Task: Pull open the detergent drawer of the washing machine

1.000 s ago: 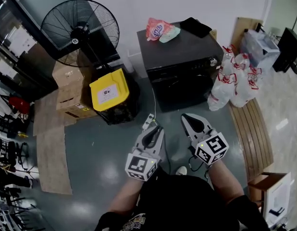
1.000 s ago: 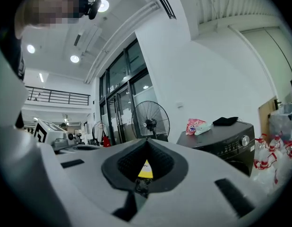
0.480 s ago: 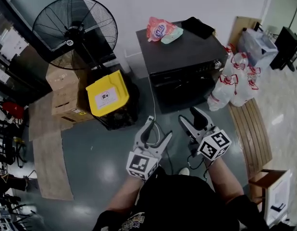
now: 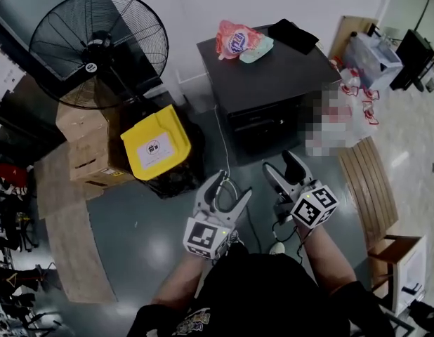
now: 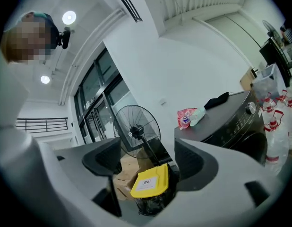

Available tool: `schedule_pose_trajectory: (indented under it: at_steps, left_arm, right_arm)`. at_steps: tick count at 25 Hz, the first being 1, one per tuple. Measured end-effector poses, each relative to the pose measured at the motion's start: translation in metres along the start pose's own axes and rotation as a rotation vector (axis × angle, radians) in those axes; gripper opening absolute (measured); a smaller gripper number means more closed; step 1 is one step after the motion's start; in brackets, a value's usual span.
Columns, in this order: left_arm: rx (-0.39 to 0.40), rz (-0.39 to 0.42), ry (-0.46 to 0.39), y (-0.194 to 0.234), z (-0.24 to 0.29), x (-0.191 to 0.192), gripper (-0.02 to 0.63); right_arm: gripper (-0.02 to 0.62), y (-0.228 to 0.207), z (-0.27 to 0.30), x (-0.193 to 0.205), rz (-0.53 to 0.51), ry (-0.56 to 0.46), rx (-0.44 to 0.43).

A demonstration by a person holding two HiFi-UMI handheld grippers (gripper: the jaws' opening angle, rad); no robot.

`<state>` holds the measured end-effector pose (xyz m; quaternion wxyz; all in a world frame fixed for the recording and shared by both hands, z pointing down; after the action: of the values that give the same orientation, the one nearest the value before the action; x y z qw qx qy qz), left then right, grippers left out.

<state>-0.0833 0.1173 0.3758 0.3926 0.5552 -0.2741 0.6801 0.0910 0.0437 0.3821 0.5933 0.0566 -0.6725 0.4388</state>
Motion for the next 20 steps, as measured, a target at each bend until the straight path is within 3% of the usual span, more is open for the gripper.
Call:
schedule_pose_trajectory:
  at_steps: [9, 20]
  left_arm:
    - [0.089, 0.012, 0.001, 0.060, 0.001, 0.006, 0.290]
    - [0.157, 0.040, -0.001, 0.083, -0.002, 0.000, 0.290]
  right_arm:
    - [0.379, -0.001, 0.057, 0.016, 0.062, -0.017, 0.080]
    - [0.390, -0.019, 0.094, 0.043, 0.206, -0.052, 0.124]
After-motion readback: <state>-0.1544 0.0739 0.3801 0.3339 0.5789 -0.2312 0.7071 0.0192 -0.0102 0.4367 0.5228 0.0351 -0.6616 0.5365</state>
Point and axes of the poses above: the fingertips, and each gripper's own axes: z forward along the fingers, y to its left, x out of its underside, the point moved 7 cm from there along -z, backward along the fingers, and after that the axes turned 7 degrees about y, right-handed, at the moved point
